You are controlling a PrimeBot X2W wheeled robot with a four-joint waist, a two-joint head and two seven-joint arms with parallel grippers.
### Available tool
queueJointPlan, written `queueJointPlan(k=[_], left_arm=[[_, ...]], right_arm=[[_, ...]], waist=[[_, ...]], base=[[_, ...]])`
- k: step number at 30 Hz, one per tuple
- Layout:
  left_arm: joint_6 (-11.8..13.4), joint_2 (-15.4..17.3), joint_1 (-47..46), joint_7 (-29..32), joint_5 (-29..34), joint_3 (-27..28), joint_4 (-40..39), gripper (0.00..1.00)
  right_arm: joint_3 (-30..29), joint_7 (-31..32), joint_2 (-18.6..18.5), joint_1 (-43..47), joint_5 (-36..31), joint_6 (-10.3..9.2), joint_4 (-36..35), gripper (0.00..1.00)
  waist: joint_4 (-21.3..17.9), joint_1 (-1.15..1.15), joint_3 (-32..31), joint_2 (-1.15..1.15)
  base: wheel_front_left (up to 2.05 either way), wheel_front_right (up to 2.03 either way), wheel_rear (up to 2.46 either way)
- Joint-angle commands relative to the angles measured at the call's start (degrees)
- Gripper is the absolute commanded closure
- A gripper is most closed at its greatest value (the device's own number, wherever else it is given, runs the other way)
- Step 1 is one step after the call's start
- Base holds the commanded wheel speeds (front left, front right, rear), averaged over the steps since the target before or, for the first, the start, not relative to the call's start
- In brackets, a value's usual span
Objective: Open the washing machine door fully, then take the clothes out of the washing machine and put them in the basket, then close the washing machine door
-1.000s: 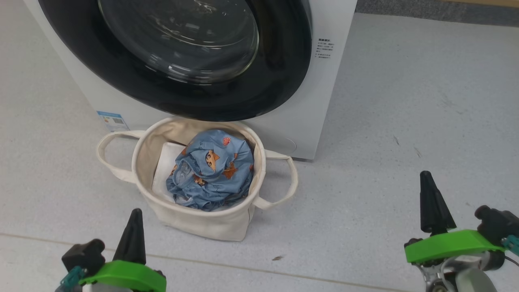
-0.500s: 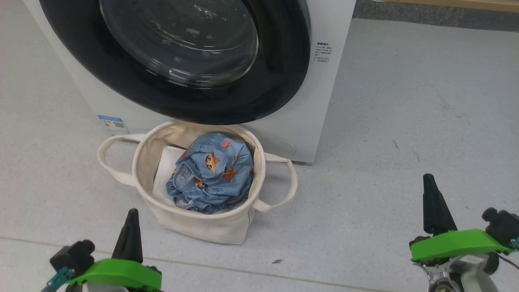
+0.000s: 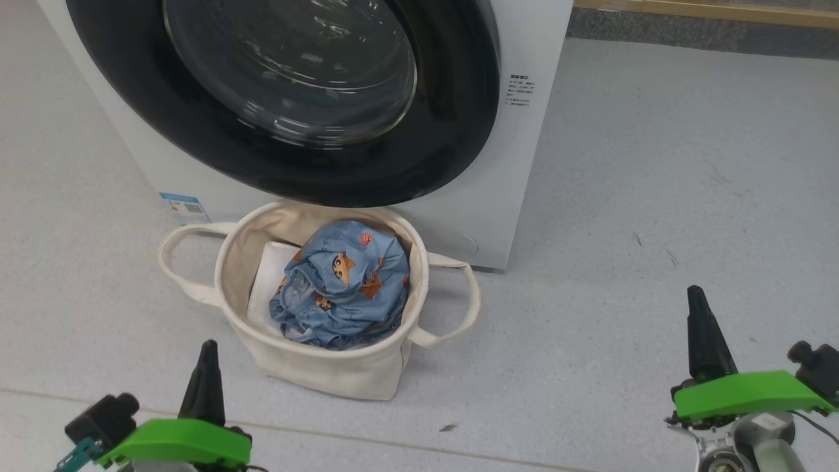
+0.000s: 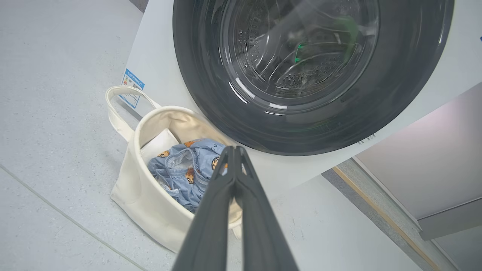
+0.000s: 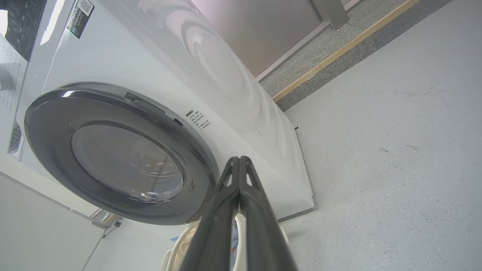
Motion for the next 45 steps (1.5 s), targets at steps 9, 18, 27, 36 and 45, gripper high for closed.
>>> queueJointPlan(k=[9, 18, 27, 36, 45], left_arm=[[-0.59, 0.51, -0.42, 1.8, -6.79, 1.61, -2.65, 1.0], [-0.77, 0.58, -0.14, 3.28, -12.81, 2.04, -3.18, 1.0], [-0.94, 0.64, 0.14, 4.76, -18.85, 2.48, -3.71, 1.0], [-1.11, 0.71, 0.43, 6.24, -24.9, 2.92, -4.24, 1.0], [-1.3, 0.78, 0.74, 7.89, -31.59, 3.4, -4.83, 1.0]], right_arm=[[0.05, 1.58, -1.07, -0.72, 6.6, 0.0, -1.31, 1.0], [-0.17, 3.02, -1.14, -0.56, 12.34, -0.01, -0.97, 1.0], [-0.44, 4.5, -1.18, -0.39, 18.07, -0.01, -0.63, 1.0], [-0.73, 6.01, -1.2, -0.23, 23.77, -0.01, -0.29, 1.0], [-1.09, 7.7, -1.2, -0.05, 30.06, -0.01, 0.09, 1.0]], waist=[[-0.04, 0.0, -0.54, 0.0], [-0.09, 0.0, -1.09, 0.0], [-0.14, 0.0, -1.64, 0.0], [-0.18, 0.0, -2.19, 0.0], [-0.23, 0.0, -2.79, 0.0]], base=[[0.0, 0.0, 0.0], [0.0, 0.0, 0.0], [0.0, 0.0, 0.0], [0.0, 0.0, 0.0], [0.0, 0.0, 0.0]])
